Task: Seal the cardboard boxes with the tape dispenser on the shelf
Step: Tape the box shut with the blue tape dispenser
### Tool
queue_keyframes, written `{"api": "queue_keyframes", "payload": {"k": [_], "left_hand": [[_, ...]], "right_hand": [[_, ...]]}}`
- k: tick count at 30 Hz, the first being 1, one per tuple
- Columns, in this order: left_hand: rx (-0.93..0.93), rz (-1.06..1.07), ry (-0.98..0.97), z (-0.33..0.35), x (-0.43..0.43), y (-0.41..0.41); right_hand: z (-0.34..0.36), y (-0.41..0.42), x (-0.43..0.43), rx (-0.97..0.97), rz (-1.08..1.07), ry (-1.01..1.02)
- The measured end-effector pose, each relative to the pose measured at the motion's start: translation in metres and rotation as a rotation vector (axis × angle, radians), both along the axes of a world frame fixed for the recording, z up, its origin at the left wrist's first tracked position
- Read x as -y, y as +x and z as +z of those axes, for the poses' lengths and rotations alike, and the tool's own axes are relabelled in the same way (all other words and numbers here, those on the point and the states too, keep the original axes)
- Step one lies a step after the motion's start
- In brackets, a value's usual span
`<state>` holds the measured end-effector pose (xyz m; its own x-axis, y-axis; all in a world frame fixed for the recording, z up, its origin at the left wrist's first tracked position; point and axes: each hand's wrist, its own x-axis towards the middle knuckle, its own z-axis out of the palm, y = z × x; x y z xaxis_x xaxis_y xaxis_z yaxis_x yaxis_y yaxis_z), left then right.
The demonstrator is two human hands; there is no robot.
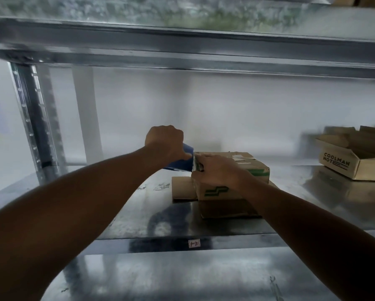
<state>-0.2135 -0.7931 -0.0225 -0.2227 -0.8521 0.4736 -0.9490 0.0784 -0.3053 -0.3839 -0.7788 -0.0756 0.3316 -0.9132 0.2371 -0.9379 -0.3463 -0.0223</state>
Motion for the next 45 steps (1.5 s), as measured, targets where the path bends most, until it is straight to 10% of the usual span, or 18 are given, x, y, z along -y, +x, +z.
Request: {"api": "queue_keyframes", "payload": {"k": [9,20,34,45], "left_hand": [[-0.098,0.217,-0.009,-0.024,0.01,0.095],[-0.327,-0.045,-0.18,-0.018,0.004,0.085],[-0.406,-0.187,-0.168,-0.021,-0.002,0.061],[-0.358,-0.299,-0.199,-0.014,0.002,0.036]], "right_hand": [[-0.009,-0.018,-0.005,0.013,0.051,-0.059],[0.012,-0.056,0.017,0.03,0.158,0.227],[-0.001,-0.073,0.015,-0.093,0.257,0.0],[0.001,-0.076,0.016,0.201,0.125,0.028]]}}
